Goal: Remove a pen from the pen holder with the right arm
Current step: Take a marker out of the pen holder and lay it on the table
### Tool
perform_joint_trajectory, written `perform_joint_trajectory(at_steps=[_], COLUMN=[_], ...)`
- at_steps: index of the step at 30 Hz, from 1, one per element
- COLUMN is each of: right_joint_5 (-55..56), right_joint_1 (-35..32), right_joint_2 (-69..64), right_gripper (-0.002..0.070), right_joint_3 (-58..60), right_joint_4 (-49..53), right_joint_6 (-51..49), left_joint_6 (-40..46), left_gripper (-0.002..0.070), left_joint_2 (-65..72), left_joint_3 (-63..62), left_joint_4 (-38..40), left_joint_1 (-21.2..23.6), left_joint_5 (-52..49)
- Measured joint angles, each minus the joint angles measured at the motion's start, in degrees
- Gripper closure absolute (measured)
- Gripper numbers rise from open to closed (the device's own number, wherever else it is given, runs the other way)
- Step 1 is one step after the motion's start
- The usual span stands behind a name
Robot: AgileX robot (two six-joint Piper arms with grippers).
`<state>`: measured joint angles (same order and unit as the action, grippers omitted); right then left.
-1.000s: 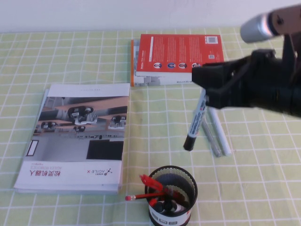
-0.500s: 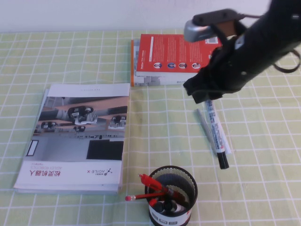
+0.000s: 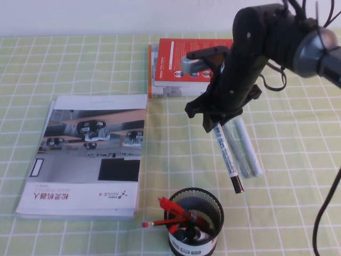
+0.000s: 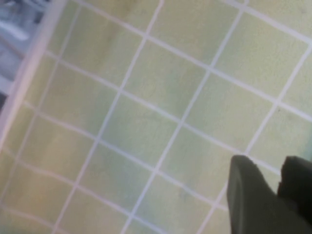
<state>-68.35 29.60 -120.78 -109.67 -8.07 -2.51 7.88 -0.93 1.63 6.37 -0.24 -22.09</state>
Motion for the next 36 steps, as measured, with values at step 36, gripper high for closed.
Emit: perform_joint_trajectory(at_steps=[36], right_joint_5=[10.56], right_joint_1=[-2.25], right_joint_2=[-8.64], right_gripper=[0.0539], right_joint_3=[-0.67], right_joint_4=[4.31], right_joint_6=[-3.97], left_joint_6=[0.00], left_gripper=[0.0680], left_joint_2=[0.00], left_joint_3=[0.00], left_joint_4=[0.00], left_joint_1=[0.00], left_joint_5=[0.00])
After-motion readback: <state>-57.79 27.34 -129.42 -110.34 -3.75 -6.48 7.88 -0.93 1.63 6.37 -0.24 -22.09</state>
